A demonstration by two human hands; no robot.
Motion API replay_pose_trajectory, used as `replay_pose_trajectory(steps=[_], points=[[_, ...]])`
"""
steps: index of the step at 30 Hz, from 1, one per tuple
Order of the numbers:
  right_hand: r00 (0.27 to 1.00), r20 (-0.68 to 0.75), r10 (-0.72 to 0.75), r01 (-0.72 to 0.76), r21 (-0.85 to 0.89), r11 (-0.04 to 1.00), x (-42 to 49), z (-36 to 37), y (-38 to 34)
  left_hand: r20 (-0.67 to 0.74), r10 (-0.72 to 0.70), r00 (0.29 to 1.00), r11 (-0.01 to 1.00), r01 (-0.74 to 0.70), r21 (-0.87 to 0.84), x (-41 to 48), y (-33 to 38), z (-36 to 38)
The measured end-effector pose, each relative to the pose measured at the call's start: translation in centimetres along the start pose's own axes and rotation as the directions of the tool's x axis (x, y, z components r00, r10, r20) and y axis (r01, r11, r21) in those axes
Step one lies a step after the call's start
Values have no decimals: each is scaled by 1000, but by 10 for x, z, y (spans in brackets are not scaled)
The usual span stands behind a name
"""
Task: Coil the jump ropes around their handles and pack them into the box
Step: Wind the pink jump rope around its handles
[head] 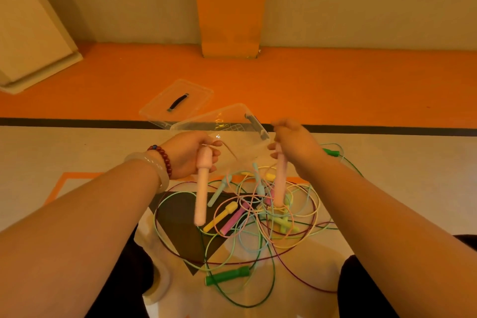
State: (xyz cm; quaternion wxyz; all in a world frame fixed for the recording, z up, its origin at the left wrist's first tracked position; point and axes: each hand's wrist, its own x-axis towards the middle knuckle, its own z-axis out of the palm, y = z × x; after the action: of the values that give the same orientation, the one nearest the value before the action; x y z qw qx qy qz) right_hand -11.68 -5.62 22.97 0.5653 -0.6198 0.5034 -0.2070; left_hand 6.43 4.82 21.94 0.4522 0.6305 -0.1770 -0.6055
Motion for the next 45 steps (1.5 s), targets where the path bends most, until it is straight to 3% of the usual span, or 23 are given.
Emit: replay_pose_trajectory(steps=[3, 5, 10, 15, 23, 36, 45], points=[[982, 168, -88, 51, 212, 976, -5, 2, 2, 59, 138, 989, 987, -133, -92, -3, 4, 15], [968, 203, -148, 79, 313, 946, -8, 2, 2, 53, 207, 977, 968, -197, -158, -2, 3, 22], [968, 101, -229, 206, 203, 957, -14, 12, 6, -38, 269, 962, 949, -271, -159, 0, -1, 37], [967, 13, -254, 243, 248, 938, -17, 20, 13, -165, 244, 956, 939, -275, -206, 0, -6, 48], [973, -13, -232, 215, 427, 878, -16, 21, 6, -133, 328, 935, 901, -352, -252, -5, -12, 63], [963, -67, -260, 268, 307, 913, -10, 16, 3, -121, 435, 892, 896, -442, -46, -11, -11, 70], [971, 40, -238, 206, 375, 904, -12, 1, -10, 17, 472, 882, 878, -468, -101, -17, -9, 69]])
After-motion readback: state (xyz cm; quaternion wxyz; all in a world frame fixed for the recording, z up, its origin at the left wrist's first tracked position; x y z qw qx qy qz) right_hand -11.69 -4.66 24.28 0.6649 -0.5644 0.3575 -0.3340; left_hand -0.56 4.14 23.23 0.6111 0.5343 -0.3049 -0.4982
